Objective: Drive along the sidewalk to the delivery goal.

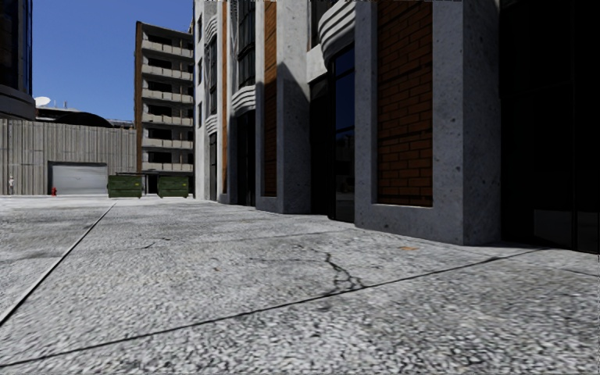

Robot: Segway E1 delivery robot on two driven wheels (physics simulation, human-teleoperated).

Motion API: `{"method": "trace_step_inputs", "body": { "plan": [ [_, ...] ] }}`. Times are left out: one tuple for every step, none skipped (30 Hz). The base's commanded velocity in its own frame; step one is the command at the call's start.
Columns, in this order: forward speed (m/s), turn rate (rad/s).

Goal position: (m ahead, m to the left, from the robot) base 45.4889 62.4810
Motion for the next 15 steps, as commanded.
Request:
{"method": "trace_step_inputs", "body": {
  "plan": [
    [1.39,0.67],
    [1.39,0.67],
    [1.39,0.67],
    [1.39,0.67],
    [1.39,0.67],
    [1.39,0.67],
    [1.40,0.67],
    [1.42,0.67],
    [1.42,0.67],
    [1.43,0.67],
    [1.45,0.67],
    [1.47,0.67],
    [1.47,0.67],
    [1.51,0.67],
    [1.53,0.67]
  ]
}}
